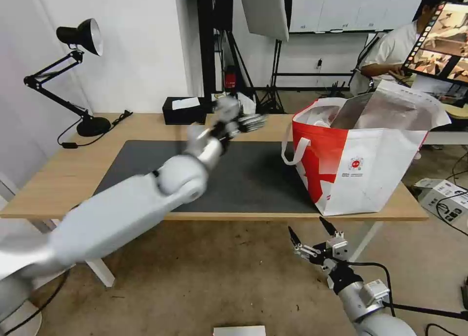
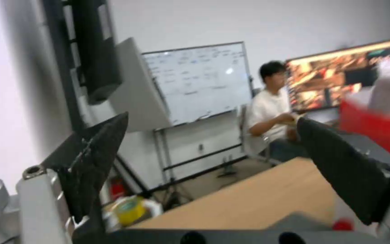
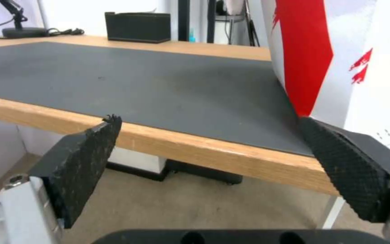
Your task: Pick up the trash from the table and place it into the takeout bag.
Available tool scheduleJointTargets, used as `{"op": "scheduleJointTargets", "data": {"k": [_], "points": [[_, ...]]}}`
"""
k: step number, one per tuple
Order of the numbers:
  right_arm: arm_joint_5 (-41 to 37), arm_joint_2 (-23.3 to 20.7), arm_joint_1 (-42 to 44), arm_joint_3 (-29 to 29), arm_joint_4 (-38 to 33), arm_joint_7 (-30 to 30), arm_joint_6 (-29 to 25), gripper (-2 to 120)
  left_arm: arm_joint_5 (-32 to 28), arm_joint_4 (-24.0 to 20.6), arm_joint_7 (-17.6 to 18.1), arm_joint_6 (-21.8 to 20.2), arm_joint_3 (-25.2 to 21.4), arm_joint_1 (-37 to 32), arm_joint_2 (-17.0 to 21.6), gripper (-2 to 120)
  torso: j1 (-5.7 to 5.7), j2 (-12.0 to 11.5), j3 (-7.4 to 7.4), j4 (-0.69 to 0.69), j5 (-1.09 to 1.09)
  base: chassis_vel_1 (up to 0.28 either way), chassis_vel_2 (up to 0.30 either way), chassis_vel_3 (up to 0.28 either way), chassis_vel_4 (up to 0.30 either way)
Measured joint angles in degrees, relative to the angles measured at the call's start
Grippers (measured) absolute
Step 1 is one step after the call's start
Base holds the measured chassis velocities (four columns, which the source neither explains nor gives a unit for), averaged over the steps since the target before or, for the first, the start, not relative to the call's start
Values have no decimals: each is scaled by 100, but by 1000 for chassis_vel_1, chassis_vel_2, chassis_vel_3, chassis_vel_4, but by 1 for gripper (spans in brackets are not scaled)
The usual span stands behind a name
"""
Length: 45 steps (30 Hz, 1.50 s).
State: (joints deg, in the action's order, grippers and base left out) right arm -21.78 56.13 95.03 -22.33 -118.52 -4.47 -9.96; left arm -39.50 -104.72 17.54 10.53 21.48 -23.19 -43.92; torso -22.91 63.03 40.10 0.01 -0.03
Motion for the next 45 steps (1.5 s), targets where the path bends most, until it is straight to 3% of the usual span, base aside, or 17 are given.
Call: {"op": "scheduleJointTargets", "data": {"k": [3, 4, 6, 7, 11, 12, 14, 15, 18, 22, 32, 42, 45], "points": [[0, 0, 0, 0, 0, 1, 0, 100, 259, -213, -231, 134, -868, -1145, 254, 100, 0, 0, 0, 1, 0, 0, 0, 0, 0], [0, 0, 0, 0, 0, 1, 0, 100, 259, -213, -231, 134, -868, -1145, 254, 100, 0, 0, 0, 1, 0, 0, 0, 0, 0], [0, 0, 0, 0, 0, 1, 0, 100, 362, -401, -363, 206, -1591, -2013, 335, 100, 0, 0, -1, -2, 2, 0, 0, 0, 0], [0, 0, 0, 0, 0, 1, 0, 100, 362, -401, -363, 206, -1591, -2013, 335, 100, 0, 0, -1, -2, 2, 0, 0, 0, 0], [0, 0, 0, 0, 0, 1, 0, 100, 519, -651, -443, 505, -2671, -3404, 506, 100, 1, 0, -1, 0, 4, 0, 0, 0, 0], [0, 0, 0, 0, 0, 1, 0, 100, 519, -651, -443, 505, -2671, -3404, 506, 100, 1, 0, -1, 0, 4, 0, 0, 0, 0], [0, 0, 1, 0, 0, 1, 0, 100, 626, -742, -402, 602, -3099, -3986, 461, 100, 0, 0, 0, -1, 1, 0, 0, 0, 0], [0, 0, 1, 0, 0, 1, 0, 100, 626, -742, -402, 602, -3099, -3986, 461, 100, 0, 0, 0, -1, 1, 0, 0, 0, 0], [0, 0, 1, 0, 0, 1, 0, 100, 874, -883, -378, 638, -3804, -4961, 195, 100, 0, 0, 0, -1, 1, 0, 0, 0, 0], [0, 0, 0, 0, 0, 1, 0, 100, 1037, -960, -372, 661, -4342, -5694, -106, 100, 0, 0, -1, 0, 2, 0, 0, 0, 0], [0, 0, 1, 0, 0, 1, 0, 100, 1322, -1128, -17, 666, -5298, -7028, -811, 100, 0, 0, 0, 0, 3, 0, 0, 0, 0], [0, 1, 0, 0, 0, 1, 0, 100, 1249, -1176, -26, 658, -5527, -7484, -1059, 100, 0, 0, 0, 0, 3, 0, 0, 0, 0], [0, 1, 1, 0, 0, 1, 0, 100, 843, -1295, -169, 440, -5551, -7565, -1119, 100, 0, 0, 0, 0, 3, 0, 0, 0, 0]]}}
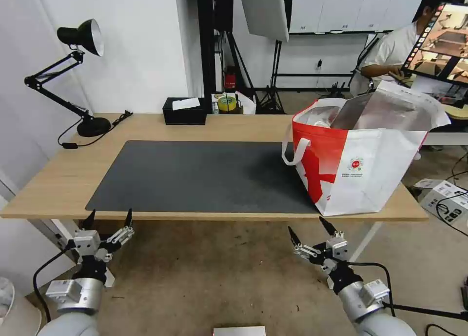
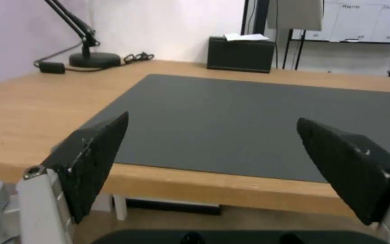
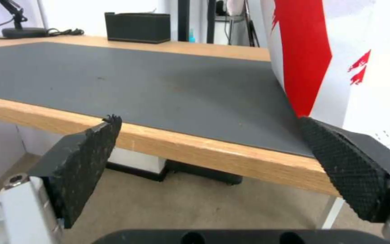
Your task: Pick up the trash from the table and place it into the takeout bag.
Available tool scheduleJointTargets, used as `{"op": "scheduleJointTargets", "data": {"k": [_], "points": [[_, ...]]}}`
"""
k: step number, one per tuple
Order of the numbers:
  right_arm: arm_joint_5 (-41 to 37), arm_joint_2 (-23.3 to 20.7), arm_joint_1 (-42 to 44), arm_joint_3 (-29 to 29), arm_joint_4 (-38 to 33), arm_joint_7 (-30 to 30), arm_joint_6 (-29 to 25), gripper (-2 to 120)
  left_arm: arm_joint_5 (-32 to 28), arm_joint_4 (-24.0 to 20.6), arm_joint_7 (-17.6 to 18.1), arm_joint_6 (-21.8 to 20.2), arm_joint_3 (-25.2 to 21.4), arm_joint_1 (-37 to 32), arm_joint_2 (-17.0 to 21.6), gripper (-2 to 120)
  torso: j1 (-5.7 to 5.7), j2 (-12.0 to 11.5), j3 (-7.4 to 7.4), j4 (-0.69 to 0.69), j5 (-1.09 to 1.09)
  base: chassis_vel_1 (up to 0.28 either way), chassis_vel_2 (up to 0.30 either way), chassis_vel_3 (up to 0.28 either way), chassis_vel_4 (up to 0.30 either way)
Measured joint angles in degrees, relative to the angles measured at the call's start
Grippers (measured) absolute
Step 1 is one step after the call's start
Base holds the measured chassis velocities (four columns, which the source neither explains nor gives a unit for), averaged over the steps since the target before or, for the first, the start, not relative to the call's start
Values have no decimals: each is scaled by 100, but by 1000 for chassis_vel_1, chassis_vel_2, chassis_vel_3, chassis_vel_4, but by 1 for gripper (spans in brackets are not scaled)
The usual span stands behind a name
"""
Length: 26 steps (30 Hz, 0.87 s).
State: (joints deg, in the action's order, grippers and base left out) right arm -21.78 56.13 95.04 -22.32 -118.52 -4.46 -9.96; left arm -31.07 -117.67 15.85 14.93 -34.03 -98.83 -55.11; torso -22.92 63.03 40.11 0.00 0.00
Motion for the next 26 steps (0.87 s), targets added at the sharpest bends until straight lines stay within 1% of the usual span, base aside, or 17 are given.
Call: {"op": "scheduleJointTargets", "data": {"k": [1, 4, 26], "points": [[0, 0, 0, 0, 0, 0, 0, 100, -115, -42, -57, -74, -13, -9, -13, 100, 0, 0, 0, 0, 0, 0, 0, 0, 0], [0, 0, 0, 0, 0, 0, 0, 100, -165, -55, -79, -109, -15, -4, -15, 100, 0, 0, 0, -1, 0, 0, 0, 0, 0], [0, 0, 0, 0, 0, 0, 0, 100, -163, -52, -88, -112, 13, 39, -2, 100, 0, -1, 0, -1, 0, 0, 0, 0, 0]]}}
